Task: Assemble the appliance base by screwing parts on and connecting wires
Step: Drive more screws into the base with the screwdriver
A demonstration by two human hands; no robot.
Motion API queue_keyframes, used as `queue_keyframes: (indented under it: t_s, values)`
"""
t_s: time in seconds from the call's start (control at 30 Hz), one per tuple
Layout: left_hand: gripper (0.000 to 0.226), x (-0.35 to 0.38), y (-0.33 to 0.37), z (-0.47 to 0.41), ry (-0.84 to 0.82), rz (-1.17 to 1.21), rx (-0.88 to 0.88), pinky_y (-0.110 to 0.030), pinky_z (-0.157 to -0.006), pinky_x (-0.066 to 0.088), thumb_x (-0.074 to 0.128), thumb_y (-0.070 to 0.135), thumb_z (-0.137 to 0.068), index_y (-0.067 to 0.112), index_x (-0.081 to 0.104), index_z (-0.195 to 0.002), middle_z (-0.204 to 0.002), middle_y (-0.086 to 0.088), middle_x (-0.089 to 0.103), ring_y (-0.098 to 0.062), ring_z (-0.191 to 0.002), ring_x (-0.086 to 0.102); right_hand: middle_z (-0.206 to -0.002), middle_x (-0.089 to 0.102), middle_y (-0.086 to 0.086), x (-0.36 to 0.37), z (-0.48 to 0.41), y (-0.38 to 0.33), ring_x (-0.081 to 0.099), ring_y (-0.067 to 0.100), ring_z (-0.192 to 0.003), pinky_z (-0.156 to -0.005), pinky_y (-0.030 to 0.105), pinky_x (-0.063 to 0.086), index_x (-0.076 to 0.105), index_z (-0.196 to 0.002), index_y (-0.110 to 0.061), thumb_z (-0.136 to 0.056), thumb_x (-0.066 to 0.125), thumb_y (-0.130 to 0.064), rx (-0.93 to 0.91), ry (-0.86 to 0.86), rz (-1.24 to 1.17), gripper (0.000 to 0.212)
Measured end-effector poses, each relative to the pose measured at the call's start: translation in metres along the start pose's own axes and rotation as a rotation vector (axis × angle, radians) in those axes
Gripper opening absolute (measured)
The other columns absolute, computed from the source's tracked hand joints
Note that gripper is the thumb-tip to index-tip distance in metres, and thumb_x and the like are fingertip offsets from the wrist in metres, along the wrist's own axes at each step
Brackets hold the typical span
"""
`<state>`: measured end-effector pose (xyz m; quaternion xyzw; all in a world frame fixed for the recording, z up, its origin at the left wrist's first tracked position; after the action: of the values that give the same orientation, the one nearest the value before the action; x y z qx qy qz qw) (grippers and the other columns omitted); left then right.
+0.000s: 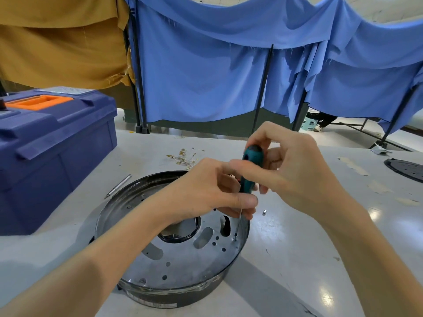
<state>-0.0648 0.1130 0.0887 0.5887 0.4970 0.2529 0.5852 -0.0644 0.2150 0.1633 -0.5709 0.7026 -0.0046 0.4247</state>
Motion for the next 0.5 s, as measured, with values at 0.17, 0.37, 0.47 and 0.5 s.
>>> queue_keyframes:
  t_s: [0.17, 0.37, 0.47, 0.5]
  values:
    - [0.014, 0.0039, 0.0008, -0.0038, -0.047, -0.036, 0.005, -0.039, -0.08, 0.06, 0.068, 0.011, -0.09, 0.009, 0.068, -0.103, -0.091, -0.012, 0.074, -0.028, -0.087, 0.073, -0.068, 0.062, 0.0, -0.0017, -0.0019, 0.0027, 0.057, 0.024, -0.048, -0.045, 0.032, 0.051, 0.055, -0.078, -0.016, -0.071, 0.073, -0.056, 0.036, 0.012, 0.058, 0.044]
    - [0.016, 0.0051, 0.0029, -0.0057, -0.145, -0.021, -0.062, -0.035, -0.086, 0.058, 0.065, 0.006, -0.09, 0.01, 0.067, -0.106, -0.096, -0.014, 0.075, -0.029, -0.093, 0.073, -0.061, 0.062, -0.004, -0.0008, 0.001, 0.0029, 0.061, 0.015, -0.043, -0.042, 0.015, 0.044, 0.067, -0.077, -0.013, -0.082, 0.077, -0.028, 0.02, -0.005, -0.075, 0.019]
    - [0.026, 0.005, 0.008, -0.0086, -0.068, 0.018, -0.009, -0.043, -0.083, 0.059, 0.076, 0.009, -0.082, 0.014, 0.069, -0.106, -0.096, -0.022, 0.071, -0.037, -0.087, 0.072, -0.054, 0.053, 0.002, -0.0011, -0.0011, 0.0073, 0.05, 0.018, -0.041, -0.04, 0.025, 0.041, 0.051, -0.066, -0.012, -0.073, 0.075, -0.05, 0.065, 0.085, 0.067, 0.046]
    - [0.024, 0.0052, 0.0077, -0.0094, -0.049, 0.028, -0.006, -0.043, -0.081, 0.06, 0.075, 0.009, -0.083, 0.014, 0.069, -0.106, -0.095, -0.021, 0.072, -0.037, -0.085, 0.072, -0.053, 0.048, 0.001, -0.0015, -0.0016, 0.0078, 0.044, 0.019, -0.043, -0.042, 0.027, 0.041, 0.046, -0.063, -0.014, -0.071, 0.072, -0.057, 0.071, 0.102, 0.135, 0.051]
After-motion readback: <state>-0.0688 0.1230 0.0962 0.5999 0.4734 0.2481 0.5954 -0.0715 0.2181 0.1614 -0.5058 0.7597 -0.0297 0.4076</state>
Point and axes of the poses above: each hand's wrist, its own z-axis away from the middle knuckle, its own x-axis out of the palm, y = z × x, the point moved 8 cm from there along -z, towards the middle knuckle
